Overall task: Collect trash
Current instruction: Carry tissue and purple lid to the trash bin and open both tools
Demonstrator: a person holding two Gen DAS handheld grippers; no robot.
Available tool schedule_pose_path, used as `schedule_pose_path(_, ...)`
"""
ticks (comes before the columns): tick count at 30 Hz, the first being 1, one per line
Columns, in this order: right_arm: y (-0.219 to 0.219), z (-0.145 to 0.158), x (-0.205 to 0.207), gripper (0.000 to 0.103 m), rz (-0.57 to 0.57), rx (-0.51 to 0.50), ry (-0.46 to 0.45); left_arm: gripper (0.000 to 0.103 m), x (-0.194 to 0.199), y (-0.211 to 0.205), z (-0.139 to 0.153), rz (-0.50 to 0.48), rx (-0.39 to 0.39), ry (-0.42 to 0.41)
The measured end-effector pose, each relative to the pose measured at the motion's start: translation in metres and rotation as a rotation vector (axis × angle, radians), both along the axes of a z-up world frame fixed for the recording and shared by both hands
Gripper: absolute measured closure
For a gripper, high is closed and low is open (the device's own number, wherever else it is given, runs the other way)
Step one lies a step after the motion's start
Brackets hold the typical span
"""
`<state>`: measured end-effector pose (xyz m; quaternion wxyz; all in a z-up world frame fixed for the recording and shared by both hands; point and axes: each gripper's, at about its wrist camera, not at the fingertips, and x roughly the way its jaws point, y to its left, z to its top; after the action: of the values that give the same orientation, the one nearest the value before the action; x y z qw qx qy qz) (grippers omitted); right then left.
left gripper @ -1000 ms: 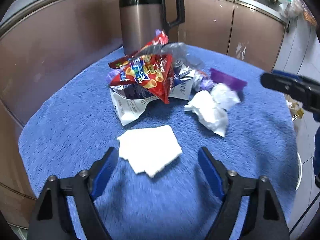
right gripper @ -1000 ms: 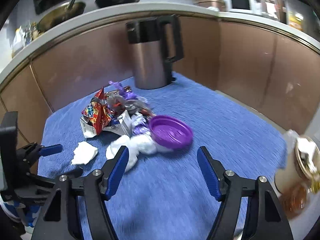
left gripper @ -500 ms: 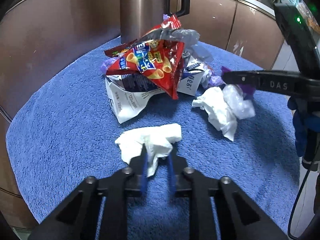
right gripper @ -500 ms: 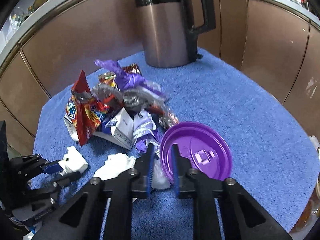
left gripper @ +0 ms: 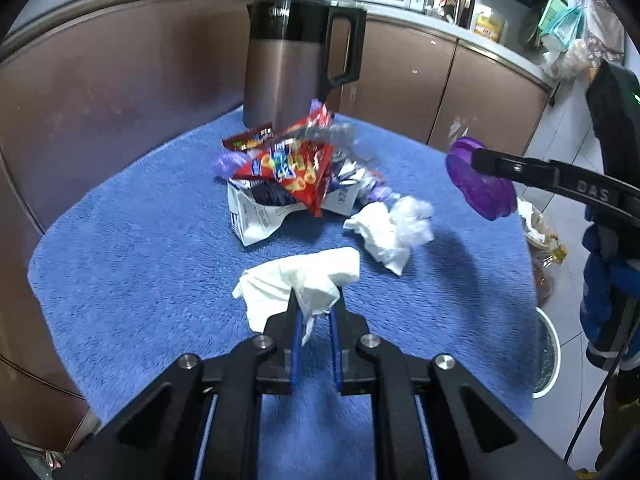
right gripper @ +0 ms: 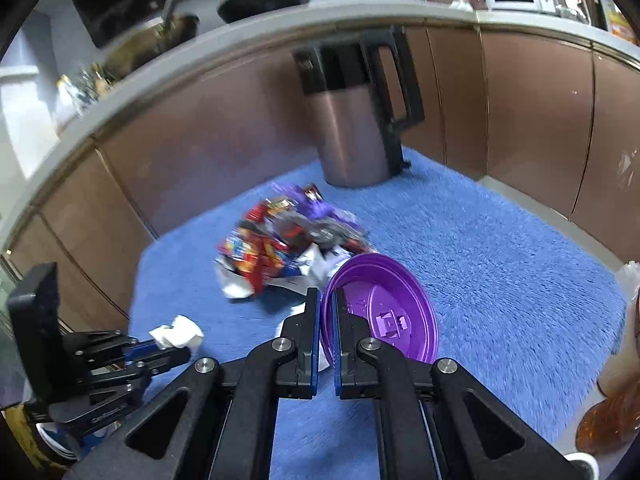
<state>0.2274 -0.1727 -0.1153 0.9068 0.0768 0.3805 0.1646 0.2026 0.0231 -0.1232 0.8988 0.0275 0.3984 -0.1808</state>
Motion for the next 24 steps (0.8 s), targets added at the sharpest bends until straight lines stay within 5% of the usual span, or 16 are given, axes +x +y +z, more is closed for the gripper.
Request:
schedule_pose_path(6,-0.019,0.042,-0.064,0.098,-0.059,0.048,-0.098,0.092,-0.029,-0.019,0.033,-0.051,0.010,-0.073)
schedule_pose_path(14,-0.097,0.072,-0.153,0.098,-0.280,0.081,-0.174,0.092,-0.063,-0.099,0.054,-0.249,-0.010,-0.099)
schedule_pose_path(24,-0.222,-0.001,-0.223,0.098,-0.653,0.190,-0.030,0.092,-0.094,-0.262,0.032,-0.587,0.047,-0.012)
